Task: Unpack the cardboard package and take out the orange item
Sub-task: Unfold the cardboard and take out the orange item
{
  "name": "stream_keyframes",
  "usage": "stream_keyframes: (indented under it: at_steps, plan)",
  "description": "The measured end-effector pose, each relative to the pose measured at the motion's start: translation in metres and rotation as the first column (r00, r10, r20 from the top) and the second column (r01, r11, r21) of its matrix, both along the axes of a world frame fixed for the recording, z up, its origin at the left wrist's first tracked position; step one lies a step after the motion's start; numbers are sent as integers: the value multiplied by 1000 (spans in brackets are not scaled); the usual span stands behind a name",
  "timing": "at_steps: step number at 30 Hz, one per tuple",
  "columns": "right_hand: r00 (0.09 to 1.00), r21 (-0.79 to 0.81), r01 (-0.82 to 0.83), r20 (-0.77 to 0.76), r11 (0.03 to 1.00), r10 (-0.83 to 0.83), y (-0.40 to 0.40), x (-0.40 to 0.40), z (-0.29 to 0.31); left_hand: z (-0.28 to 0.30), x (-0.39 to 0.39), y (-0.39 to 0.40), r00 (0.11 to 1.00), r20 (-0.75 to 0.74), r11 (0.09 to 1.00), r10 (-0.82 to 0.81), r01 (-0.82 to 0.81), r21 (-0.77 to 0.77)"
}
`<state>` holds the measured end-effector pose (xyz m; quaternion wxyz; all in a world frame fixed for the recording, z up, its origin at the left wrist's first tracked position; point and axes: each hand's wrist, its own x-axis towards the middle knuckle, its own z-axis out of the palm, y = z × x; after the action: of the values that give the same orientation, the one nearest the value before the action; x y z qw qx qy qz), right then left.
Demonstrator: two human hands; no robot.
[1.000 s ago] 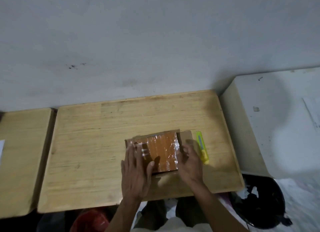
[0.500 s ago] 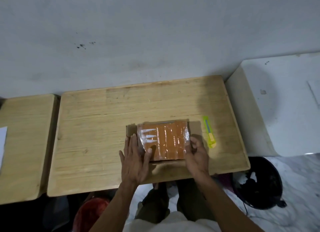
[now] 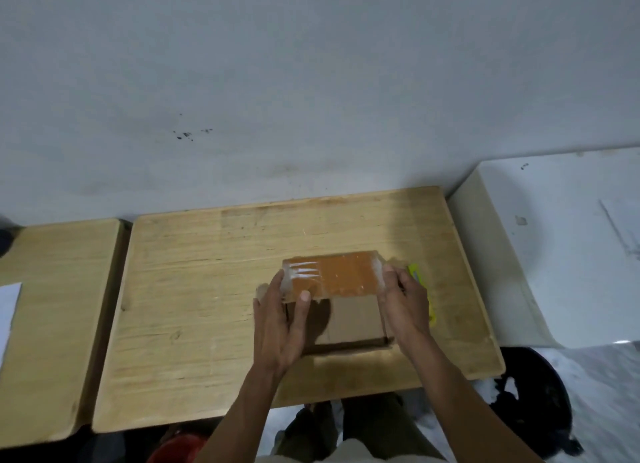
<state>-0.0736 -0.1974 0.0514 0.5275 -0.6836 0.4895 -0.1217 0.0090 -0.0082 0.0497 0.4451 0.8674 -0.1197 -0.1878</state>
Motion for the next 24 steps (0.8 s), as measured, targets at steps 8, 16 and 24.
stream_keyframes:
  at_steps: [8, 16, 24]
  plan:
    - [996, 238, 10, 88, 971, -32, -40, 66, -23, -10, 59, -41, 991, -74, 993, 115, -114, 14]
    - [978, 186, -156, -111, 970, 178, -61, 115, -49, -40, 79, -72, 994, -53, 985, -93, 100, 138]
    - [720, -209, -656, -464, 726, 517, -39, 93, -68, -74, 73, -67, 903, -145, 714, -405, 411, 567]
